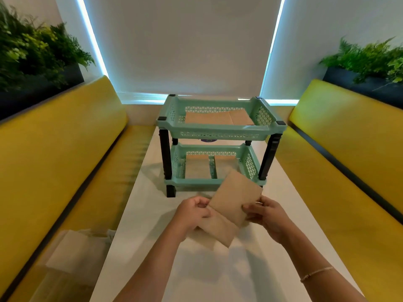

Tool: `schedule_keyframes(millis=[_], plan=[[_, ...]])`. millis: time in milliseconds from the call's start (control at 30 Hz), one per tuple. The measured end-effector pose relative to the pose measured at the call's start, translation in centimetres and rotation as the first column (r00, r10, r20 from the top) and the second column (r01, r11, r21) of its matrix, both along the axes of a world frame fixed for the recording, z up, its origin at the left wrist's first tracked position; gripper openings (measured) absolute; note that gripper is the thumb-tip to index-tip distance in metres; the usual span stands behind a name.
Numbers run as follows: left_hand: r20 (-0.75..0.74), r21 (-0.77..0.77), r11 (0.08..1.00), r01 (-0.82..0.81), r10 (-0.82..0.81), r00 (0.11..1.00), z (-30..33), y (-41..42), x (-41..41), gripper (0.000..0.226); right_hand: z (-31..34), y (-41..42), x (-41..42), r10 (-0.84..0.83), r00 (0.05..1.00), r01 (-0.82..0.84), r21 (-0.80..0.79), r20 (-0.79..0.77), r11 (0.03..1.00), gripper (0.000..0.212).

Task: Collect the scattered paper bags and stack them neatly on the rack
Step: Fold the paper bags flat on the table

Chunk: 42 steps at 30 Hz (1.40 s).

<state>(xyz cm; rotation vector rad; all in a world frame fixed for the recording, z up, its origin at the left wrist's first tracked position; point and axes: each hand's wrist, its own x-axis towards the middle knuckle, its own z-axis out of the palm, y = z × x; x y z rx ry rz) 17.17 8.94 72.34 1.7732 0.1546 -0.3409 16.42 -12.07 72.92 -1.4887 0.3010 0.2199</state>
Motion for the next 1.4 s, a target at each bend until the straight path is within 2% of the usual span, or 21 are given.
schedule_keyframes(millis=[67,167,200,267,367,467,533,700,933,1067,1267,1400], plan=[[-0.048,-0.08,0.991,-0.104,0.1,0.994,0.5,-0.8,1.3,0.021,0.4,0.7,1.1,0.015,1.0,-0.015,0.031,-0.02,0.999,0.033],[-0.041,-0.1,0.974,-0.204,0.2,0.979,1.3,-2.3,3.4,0.017,0.7,1.8,3.5,0.025,0.999,-0.027,-0.051,-0.042,0.998,0.033],[-0.002,-0.057,0.974,-0.219,0.22,0.976,1.7,-2.8,4.2,0.015,0.8,2.1,4.5,0.016,0.999,-0.019,-0.095,-0.033,0.995,0.036],[0.113,0.132,0.964,-0.232,0.218,0.969,2.0,-3.9,5.9,0.011,1.1,2.4,6.6,-0.001,1.0,0.001,-0.209,0.0,0.978,0.037],[0.222,0.382,0.896,-0.226,0.148,0.964,2.2,-5.8,9.0,0.011,2.0,2.6,9.7,-0.026,0.998,0.044,-0.406,0.051,0.913,0.026],[0.191,0.456,0.86,-0.23,0.158,0.969,2.1,-7.6,11.9,0.017,2.7,2.5,12.6,-0.028,0.996,0.07,-0.577,0.08,0.813,0.015],[0.203,0.477,0.846,-0.238,0.158,0.966,1.9,-8.5,13.3,0.015,2.5,2.4,14.2,-0.013,0.995,0.072,-0.639,0.097,0.766,0.015],[0.253,0.545,0.805,-0.235,0.109,0.961,0.7,-9.9,14.7,0.013,0.9,1.8,16.3,-0.039,0.998,0.055,-0.651,0.039,0.757,0.023],[0.154,0.566,0.802,-0.191,0.124,0.98,-0.8,-10.9,15.5,0.015,-0.1,1.8,16.8,-0.04,0.999,0.01,-0.597,-0.037,0.802,0.029],[0.124,0.615,0.771,-0.164,0.111,0.986,-1.2,-10.8,15.8,0.016,-0.1,1.8,17.1,-0.018,0.998,-0.029,-0.644,-0.066,0.765,0.029],[0.08,0.691,0.717,-0.093,0.052,0.995,-1.1,-10.6,15.9,0.013,-0.4,2.0,17.5,-0.006,0.996,-0.058,-0.706,-0.088,0.705,0.01],[0.121,0.681,0.723,-0.117,0.047,0.992,-0.8,-10.5,15.6,0.01,-0.3,2.1,17.4,-0.004,0.996,-0.064,-0.726,-0.091,0.684,0.016]])
